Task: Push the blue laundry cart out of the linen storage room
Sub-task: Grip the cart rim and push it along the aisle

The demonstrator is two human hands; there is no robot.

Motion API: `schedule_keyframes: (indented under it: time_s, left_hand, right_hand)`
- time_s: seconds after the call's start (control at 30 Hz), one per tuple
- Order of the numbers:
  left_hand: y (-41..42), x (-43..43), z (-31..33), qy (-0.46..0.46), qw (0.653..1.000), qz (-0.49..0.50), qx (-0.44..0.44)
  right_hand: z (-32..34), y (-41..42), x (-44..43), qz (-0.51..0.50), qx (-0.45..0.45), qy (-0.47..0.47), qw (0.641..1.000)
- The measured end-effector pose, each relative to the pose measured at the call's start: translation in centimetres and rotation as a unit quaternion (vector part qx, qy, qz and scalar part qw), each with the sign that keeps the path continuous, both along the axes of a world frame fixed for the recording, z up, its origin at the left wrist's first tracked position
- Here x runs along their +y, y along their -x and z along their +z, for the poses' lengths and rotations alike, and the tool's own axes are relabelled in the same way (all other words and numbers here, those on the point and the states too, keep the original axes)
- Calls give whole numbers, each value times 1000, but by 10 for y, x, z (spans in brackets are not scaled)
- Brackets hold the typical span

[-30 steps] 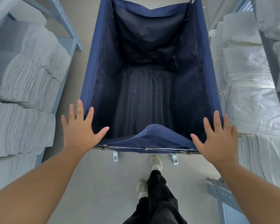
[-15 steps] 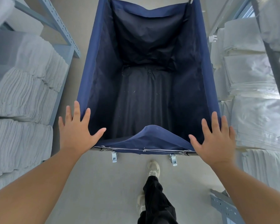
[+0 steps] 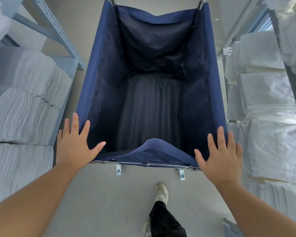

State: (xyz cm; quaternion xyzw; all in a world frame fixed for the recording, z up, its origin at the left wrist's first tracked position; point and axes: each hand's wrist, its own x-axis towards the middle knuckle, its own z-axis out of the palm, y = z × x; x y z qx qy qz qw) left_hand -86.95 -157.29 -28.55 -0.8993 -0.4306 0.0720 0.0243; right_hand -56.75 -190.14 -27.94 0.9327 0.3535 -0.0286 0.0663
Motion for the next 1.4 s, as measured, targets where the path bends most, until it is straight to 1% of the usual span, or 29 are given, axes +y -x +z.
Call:
schedule_keyframes:
  time_s: [0.33,0.5,0.63,1.4]
  left_hand:
    - [-31,44,2,1,1000,1,0]
    - [-48,68,5,4,1000,-1,13]
    - [-61,89,6,5,1000,-3,3]
    - [-151,228,12,27,999,-42,11]
  right_hand:
    - [2,-27,44,-7,4,-3,1000]
    - [3,-38,67,-11,7,7,1000]
    - [5,-48,87,-16,11,4,1000]
    - [10,-109,207,-58,26,4,998]
